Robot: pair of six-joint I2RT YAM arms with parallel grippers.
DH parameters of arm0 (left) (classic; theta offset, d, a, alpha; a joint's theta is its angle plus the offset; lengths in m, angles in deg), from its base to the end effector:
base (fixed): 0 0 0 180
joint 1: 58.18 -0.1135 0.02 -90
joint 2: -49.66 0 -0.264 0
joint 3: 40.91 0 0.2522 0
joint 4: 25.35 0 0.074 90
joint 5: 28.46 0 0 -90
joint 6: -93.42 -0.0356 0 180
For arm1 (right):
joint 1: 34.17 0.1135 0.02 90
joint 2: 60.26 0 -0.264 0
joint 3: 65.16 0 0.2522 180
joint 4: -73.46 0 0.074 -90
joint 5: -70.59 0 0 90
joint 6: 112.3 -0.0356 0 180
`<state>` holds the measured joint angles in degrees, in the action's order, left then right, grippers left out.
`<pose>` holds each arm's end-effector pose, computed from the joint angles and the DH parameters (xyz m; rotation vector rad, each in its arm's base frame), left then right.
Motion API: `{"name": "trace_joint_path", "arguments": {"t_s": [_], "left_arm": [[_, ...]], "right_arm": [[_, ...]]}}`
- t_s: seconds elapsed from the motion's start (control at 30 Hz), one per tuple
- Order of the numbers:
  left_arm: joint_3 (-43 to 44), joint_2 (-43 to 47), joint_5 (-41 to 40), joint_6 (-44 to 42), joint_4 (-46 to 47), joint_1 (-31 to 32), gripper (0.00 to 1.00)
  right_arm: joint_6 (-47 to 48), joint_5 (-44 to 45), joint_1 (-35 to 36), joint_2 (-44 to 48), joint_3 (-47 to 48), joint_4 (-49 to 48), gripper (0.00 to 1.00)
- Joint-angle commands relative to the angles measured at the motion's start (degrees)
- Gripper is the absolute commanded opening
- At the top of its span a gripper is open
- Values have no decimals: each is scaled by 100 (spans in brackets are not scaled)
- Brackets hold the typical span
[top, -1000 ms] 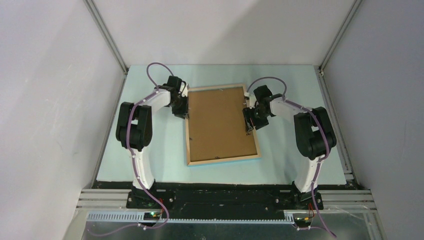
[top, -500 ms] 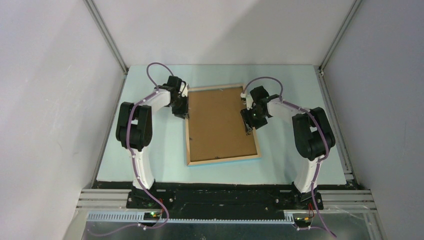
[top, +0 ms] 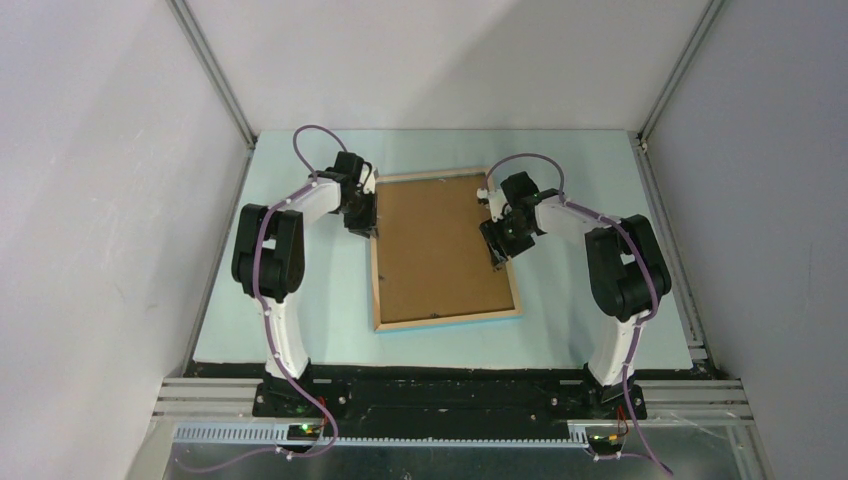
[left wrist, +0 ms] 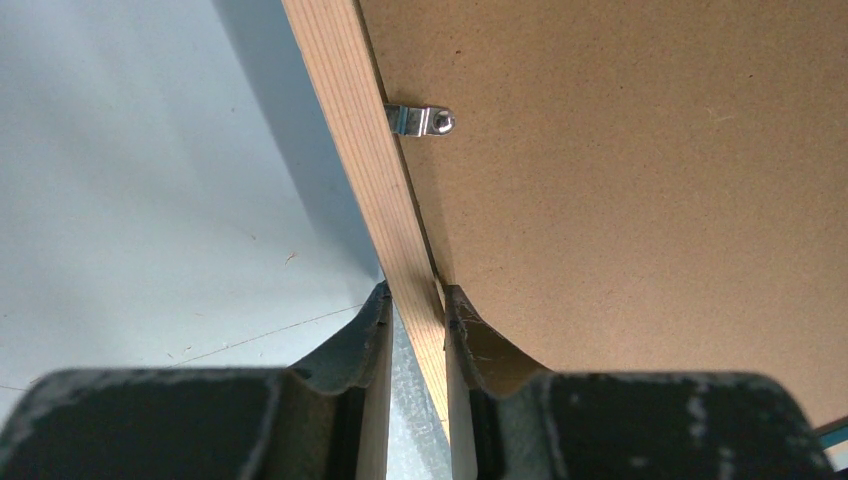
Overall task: Put the photo into the frame
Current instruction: Install the photo frame at the center of the board.
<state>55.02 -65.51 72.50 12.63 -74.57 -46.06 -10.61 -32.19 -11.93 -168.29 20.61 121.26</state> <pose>0.3998 -0.0928 0.1680 0.1215 2.7833 -0.3607 0.3415 0.1482 0.1668 -0.8680 2.6568 0.3568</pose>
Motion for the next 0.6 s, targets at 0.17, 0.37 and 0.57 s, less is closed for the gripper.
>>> {"name": "trace_joint_path", "arguments": {"t_s": [0.17, 0.37, 0.57], "left_arm": [[-43, 151, 170, -41, -47, -54, 0], [-47, 166, 181, -42, -45, -67, 0], [-46, 162, 202, -42, -46, -71, 0]], "right_arm": [[421, -321, -10, 135, -143, 543, 59], [510, -358, -83, 186, -143, 643, 58], [588, -326, -167, 257, -136, 651, 53]]}}
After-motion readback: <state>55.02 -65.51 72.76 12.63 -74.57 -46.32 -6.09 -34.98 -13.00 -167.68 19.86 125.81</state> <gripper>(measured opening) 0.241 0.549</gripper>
